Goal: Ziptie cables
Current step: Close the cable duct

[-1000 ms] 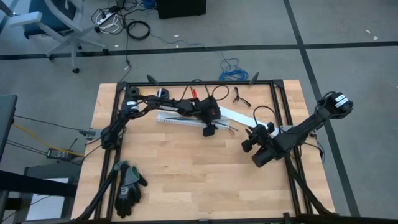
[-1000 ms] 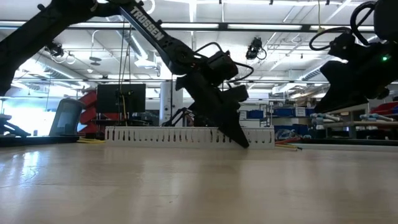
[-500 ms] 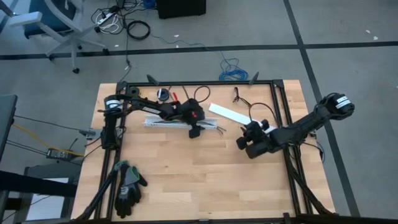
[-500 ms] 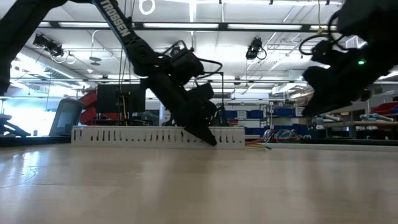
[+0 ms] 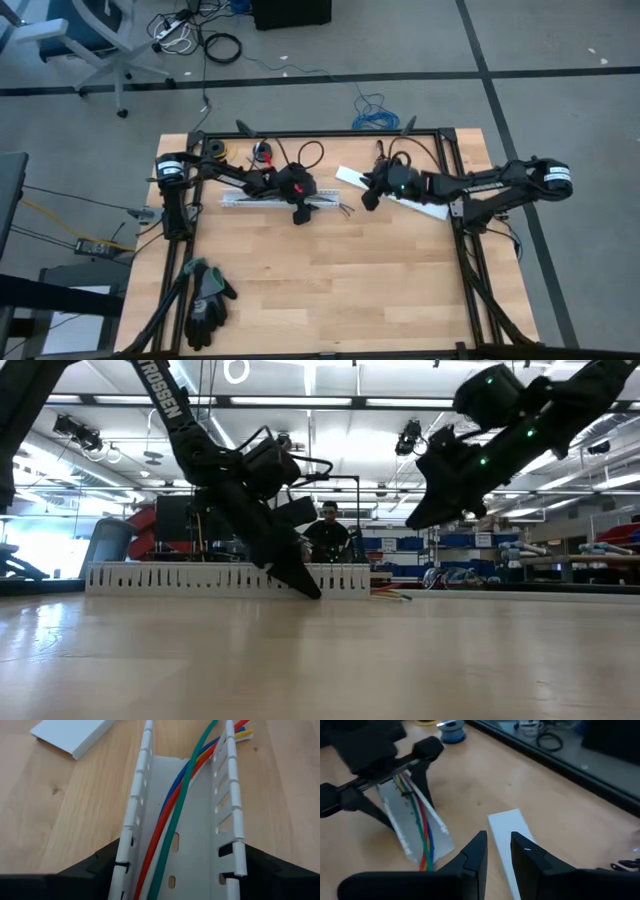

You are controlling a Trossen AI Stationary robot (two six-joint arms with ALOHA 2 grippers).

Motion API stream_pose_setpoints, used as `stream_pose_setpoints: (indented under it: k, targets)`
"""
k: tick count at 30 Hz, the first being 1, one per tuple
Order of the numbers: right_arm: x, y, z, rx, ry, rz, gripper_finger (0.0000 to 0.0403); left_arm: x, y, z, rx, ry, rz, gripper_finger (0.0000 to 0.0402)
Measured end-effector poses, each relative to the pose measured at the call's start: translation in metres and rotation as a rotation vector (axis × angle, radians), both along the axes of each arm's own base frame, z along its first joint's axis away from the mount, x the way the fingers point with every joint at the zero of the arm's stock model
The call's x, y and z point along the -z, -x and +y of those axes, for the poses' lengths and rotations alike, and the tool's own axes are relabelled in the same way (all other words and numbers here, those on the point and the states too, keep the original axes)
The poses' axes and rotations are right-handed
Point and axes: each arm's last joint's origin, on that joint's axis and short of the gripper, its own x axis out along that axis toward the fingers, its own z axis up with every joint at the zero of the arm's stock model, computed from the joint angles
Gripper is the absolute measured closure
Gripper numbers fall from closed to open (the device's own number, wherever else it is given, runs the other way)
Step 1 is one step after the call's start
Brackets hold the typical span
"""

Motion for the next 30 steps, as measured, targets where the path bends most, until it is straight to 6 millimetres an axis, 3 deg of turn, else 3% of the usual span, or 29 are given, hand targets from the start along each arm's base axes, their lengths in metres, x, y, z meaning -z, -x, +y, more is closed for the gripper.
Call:
stream_pose_setpoints:
  k: [9,15,19,25,30]
  targets:
    - [0.011,0.005,-0.036,-0.061,-0.088,0.028,0.0330,0.006,0.007,-0.002,-0.033,0.032,-0.013,0.0119]
    - [0.036,-0.007,-0.070,-0.178,-0.203,0.106,0.0330,0.006,0.006,-0.002,-0.036,0.029,-0.037,0.0119]
    - [0.041,-0.019,-0.088,-0.216,-0.175,0.088,0.0330,0.006,0.005,-0.002,-0.041,0.026,-0.044,0.0119]
    - [0.041,-0.031,-0.098,-0.292,-0.113,0.115,0.0323,0.005,0.005,0.000,-0.068,0.014,-0.049,0.0119]
    - [0.042,-0.031,-0.099,-0.272,-0.073,0.143,0.0296,0.005,0.007,0.005,-0.087,0.014,-0.052,0.0119]
